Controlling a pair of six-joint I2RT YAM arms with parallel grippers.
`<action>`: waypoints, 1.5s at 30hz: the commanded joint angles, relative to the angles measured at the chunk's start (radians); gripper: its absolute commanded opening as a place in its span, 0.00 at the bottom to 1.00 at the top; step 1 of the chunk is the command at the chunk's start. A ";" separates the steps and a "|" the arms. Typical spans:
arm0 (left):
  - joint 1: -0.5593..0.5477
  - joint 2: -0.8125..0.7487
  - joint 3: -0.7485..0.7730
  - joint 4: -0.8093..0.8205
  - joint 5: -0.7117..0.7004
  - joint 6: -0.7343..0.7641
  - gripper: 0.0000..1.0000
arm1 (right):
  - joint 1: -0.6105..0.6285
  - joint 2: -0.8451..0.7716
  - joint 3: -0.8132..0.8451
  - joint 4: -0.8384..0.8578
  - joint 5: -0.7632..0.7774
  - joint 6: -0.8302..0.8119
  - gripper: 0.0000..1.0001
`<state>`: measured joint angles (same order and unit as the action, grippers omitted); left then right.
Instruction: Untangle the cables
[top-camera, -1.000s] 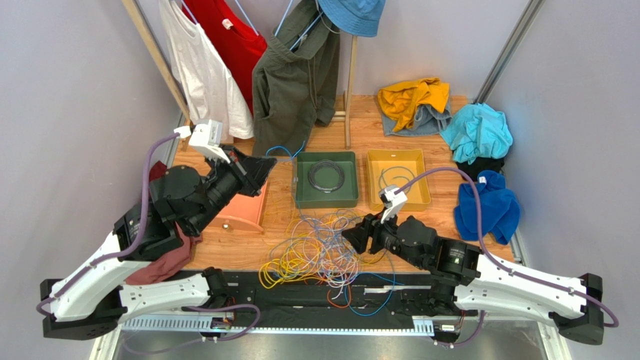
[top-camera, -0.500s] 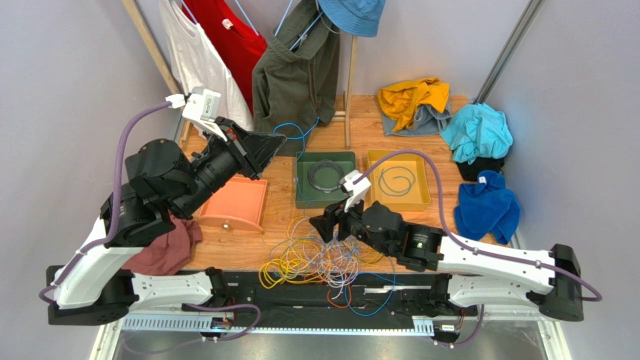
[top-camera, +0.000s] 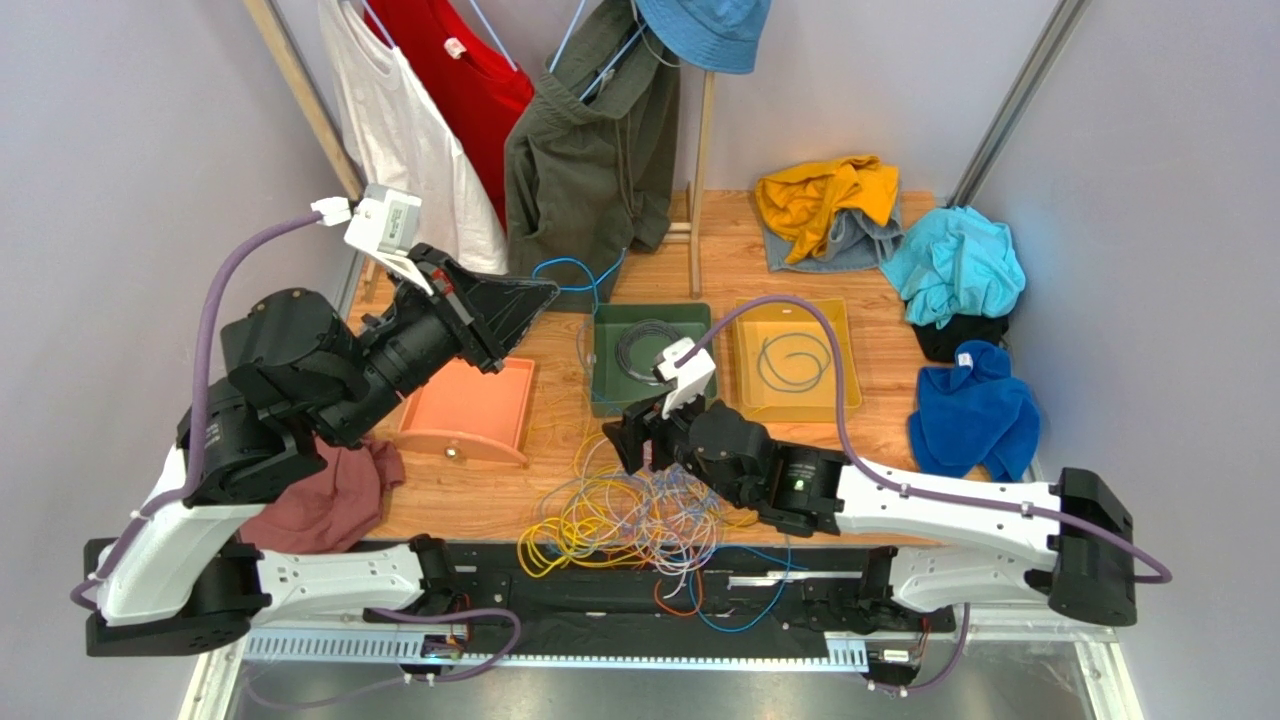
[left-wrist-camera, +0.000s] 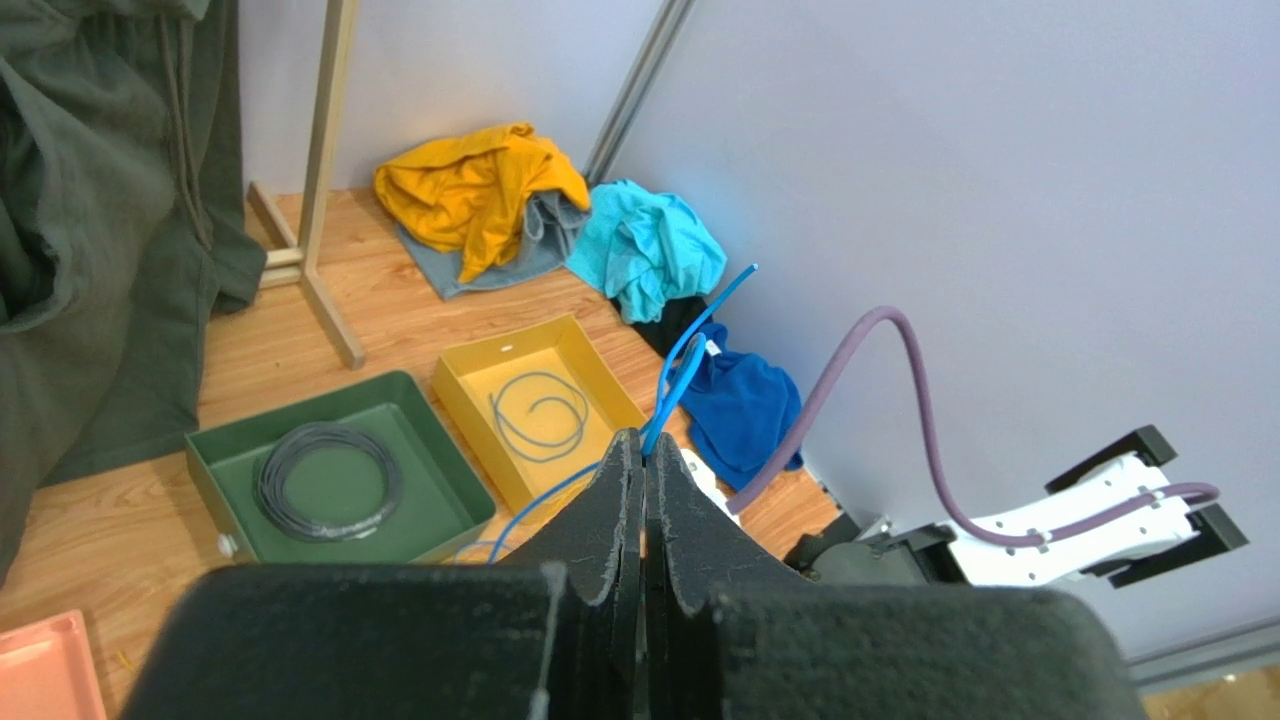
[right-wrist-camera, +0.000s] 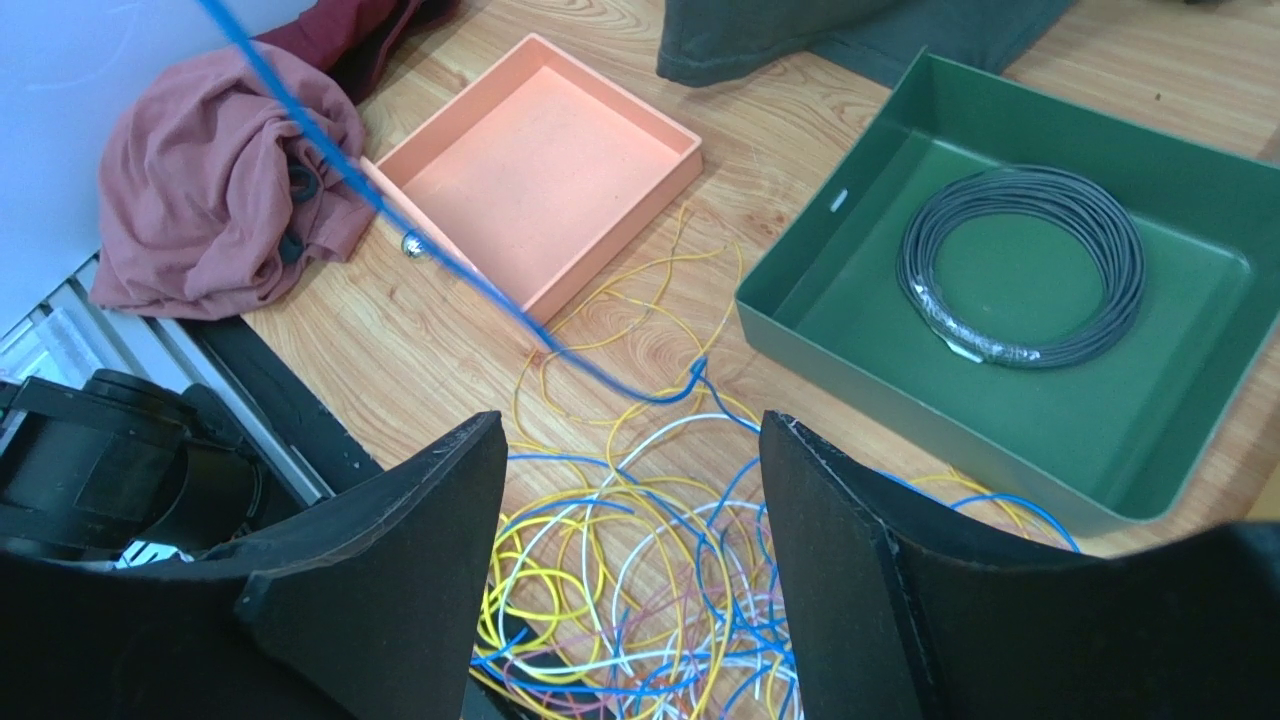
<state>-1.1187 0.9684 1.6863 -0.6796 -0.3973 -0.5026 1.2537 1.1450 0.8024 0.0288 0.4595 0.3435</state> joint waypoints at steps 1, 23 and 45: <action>-0.006 -0.016 0.006 0.003 0.029 0.007 0.00 | 0.004 0.097 0.078 0.088 0.086 -0.026 0.66; -0.004 -0.373 -0.582 0.054 -0.167 -0.160 0.00 | -0.013 -0.198 0.207 -0.282 0.315 0.003 0.00; -0.004 -0.389 -1.180 0.147 -0.143 -0.527 0.97 | -0.019 -0.245 0.526 -0.567 0.507 -0.095 0.00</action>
<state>-1.1198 0.5419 0.5602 -0.5793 -0.5541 -0.9512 1.2366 0.9157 1.2865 -0.5205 0.9169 0.2638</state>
